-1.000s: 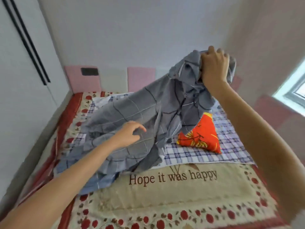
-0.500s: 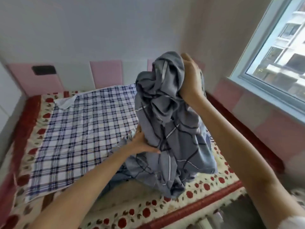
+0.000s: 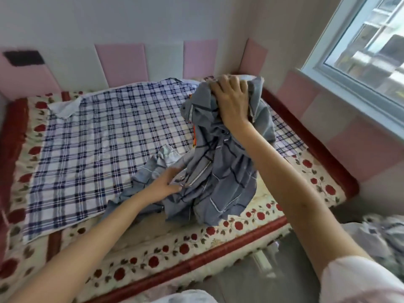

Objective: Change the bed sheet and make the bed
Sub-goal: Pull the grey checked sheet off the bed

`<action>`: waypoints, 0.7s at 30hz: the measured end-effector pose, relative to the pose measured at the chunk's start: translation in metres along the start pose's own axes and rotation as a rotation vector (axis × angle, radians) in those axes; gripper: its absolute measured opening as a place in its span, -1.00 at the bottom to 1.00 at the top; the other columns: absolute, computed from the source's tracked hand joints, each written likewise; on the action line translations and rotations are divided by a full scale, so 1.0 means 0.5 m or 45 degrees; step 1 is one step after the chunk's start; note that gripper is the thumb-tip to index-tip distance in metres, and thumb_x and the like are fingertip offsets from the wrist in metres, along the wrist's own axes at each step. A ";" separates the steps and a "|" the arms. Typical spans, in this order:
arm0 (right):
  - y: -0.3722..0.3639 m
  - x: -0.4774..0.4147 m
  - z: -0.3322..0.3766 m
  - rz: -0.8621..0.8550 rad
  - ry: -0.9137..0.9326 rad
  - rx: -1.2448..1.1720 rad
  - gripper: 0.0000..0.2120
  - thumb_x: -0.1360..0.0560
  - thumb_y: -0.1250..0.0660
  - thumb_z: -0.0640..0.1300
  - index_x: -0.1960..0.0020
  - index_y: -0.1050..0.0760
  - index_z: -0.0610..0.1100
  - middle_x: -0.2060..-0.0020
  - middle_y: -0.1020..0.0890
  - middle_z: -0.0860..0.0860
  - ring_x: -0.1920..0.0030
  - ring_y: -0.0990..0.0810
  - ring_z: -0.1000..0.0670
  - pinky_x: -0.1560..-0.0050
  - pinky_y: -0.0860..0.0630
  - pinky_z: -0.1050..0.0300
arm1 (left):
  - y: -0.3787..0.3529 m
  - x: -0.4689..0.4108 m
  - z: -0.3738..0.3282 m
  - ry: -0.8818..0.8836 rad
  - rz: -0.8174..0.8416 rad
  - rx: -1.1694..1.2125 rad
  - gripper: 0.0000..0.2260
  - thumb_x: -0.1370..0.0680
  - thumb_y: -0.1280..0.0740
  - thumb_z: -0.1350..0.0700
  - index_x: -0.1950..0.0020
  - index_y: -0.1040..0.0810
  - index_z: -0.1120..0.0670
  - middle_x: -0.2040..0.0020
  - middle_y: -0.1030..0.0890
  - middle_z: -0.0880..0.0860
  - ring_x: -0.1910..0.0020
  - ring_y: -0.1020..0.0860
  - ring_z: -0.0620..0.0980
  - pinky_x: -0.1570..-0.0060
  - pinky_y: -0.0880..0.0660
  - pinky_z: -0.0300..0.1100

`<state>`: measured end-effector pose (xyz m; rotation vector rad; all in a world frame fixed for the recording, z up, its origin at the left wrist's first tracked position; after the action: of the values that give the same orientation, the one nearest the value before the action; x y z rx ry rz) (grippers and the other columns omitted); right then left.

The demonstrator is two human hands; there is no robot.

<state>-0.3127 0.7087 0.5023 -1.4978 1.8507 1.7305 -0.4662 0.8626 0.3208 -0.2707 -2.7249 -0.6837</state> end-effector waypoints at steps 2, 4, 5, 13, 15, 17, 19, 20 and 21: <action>-0.086 0.040 0.075 0.216 0.166 -0.103 -0.73 -0.45 -0.20 -0.13 -0.12 -0.49 -0.07 0.01 -0.61 -0.04 0.06 -0.56 -0.14 0.03 -0.29 0.02 | 0.001 0.009 0.028 0.047 0.081 -0.080 -0.50 -0.57 -0.32 0.08 -0.46 -0.23 0.09 -0.41 -0.30 0.02 -0.41 -0.30 0.02 -0.25 -0.32 -0.18; -0.175 0.116 0.151 0.569 0.327 -0.266 -0.60 -0.49 -0.14 -0.14 -0.33 -0.24 -0.08 -0.16 -0.54 -0.12 -0.12 -0.52 -0.21 -0.12 -0.36 -0.05 | 0.009 0.024 0.062 0.126 0.056 -0.093 -0.56 -0.58 -0.31 0.08 -0.43 -0.29 0.04 -0.38 -0.30 -0.04 -0.42 -0.27 -0.04 -0.24 -0.29 -0.21; -0.218 0.161 0.205 0.848 0.425 -0.330 -0.49 -0.52 -0.17 -0.10 -0.43 -0.11 -0.07 -0.29 -0.45 -0.15 -0.26 -0.44 -0.23 -0.25 -0.33 -0.10 | 0.018 0.045 0.090 0.178 0.008 -0.058 -0.58 -0.58 -0.31 0.08 -0.42 -0.31 0.02 -0.39 -0.30 -0.05 -0.42 -0.26 -0.04 -0.24 -0.29 -0.21; -0.285 0.379 0.526 1.839 0.716 -0.452 -0.22 -0.55 -0.30 0.02 -0.56 0.11 -0.15 -0.52 -0.07 -0.15 -0.50 -0.08 -0.18 -0.46 -0.12 -0.14 | 0.098 0.266 0.283 0.494 -0.430 0.216 -0.69 -0.60 -0.26 0.19 -0.34 -0.39 0.12 -0.29 -0.40 -0.02 -0.32 -0.36 -0.09 -0.08 -0.32 -0.35; -0.272 0.375 0.629 1.900 0.762 -0.530 -0.24 -0.56 -0.29 0.00 -0.56 0.09 -0.16 -0.52 -0.08 -0.15 -0.50 -0.09 -0.19 -0.46 -0.13 -0.15 | 0.122 0.353 0.342 0.597 -0.571 0.330 -0.71 -0.60 -0.25 0.22 -0.33 -0.41 0.15 -0.26 -0.44 0.04 -0.29 -0.40 -0.07 -0.04 -0.36 -0.38; -0.259 0.370 0.709 1.993 0.790 -0.589 -0.27 -0.58 -0.26 -0.01 -0.56 0.10 -0.15 -0.53 -0.06 -0.15 -0.51 -0.07 -0.19 -0.46 -0.12 -0.15 | 0.131 0.425 0.395 0.649 -0.660 0.422 -0.71 -0.59 -0.25 0.24 -0.32 -0.42 0.15 -0.26 -0.46 0.04 -0.27 -0.39 -0.10 -0.05 -0.37 -0.37; -0.254 0.375 0.801 2.067 0.809 -0.651 -0.29 -0.60 -0.24 -0.04 -0.56 0.11 -0.14 -0.54 -0.03 -0.14 -0.51 -0.07 -0.19 -0.45 -0.12 -0.16 | 0.136 0.506 0.453 0.678 -0.741 0.504 -0.70 -0.60 -0.25 0.22 -0.33 -0.42 0.13 -0.28 -0.46 0.01 -0.28 -0.38 -0.12 -0.10 -0.35 -0.35; -0.253 0.380 0.841 2.082 0.797 -0.687 -0.30 -0.60 -0.22 -0.06 -0.57 0.12 -0.14 -0.54 -0.03 -0.15 -0.51 -0.08 -0.20 -0.44 -0.14 -0.15 | 0.135 0.540 0.478 0.689 -0.765 0.530 -0.71 -0.60 -0.24 0.20 -0.33 -0.43 0.11 -0.27 -0.46 -0.01 -0.27 -0.37 -0.14 -0.10 -0.34 -0.37; -0.249 0.389 0.885 2.080 0.776 -0.729 -0.32 -0.60 -0.21 -0.09 -0.57 0.11 -0.14 -0.53 -0.04 -0.15 -0.50 -0.10 -0.20 -0.43 -0.17 -0.16 | 0.137 0.574 0.509 0.708 -0.785 0.559 -0.72 -0.60 -0.25 0.19 -0.32 -0.43 0.10 -0.25 -0.46 -0.03 -0.26 -0.38 -0.15 -0.13 -0.33 -0.36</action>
<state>-0.5177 1.0008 0.1535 -0.2631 3.6763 2.6520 -0.7816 1.0756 0.2371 0.7690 -2.3000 -0.2184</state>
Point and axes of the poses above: each hand's wrist, its own x-axis away from the middle knuckle, its own y-axis out of the back of the hand, z = x × y, the point moved 3 cm from there along -x, towards the middle knuckle
